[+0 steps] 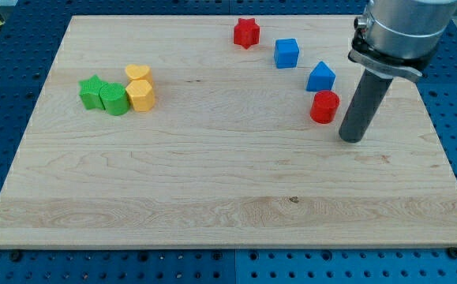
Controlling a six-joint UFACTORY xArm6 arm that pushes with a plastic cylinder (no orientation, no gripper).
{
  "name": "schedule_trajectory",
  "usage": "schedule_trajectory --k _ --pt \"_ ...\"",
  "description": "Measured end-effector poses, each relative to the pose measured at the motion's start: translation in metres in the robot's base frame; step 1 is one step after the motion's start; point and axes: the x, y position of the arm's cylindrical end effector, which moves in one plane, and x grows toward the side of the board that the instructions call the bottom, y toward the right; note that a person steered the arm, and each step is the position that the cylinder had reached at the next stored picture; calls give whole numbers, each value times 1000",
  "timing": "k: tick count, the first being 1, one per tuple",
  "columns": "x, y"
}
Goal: Move the red circle top left to the blue triangle
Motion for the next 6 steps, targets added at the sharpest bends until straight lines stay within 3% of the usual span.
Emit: schedule_trajectory --k 6 --pt "-114 -106"
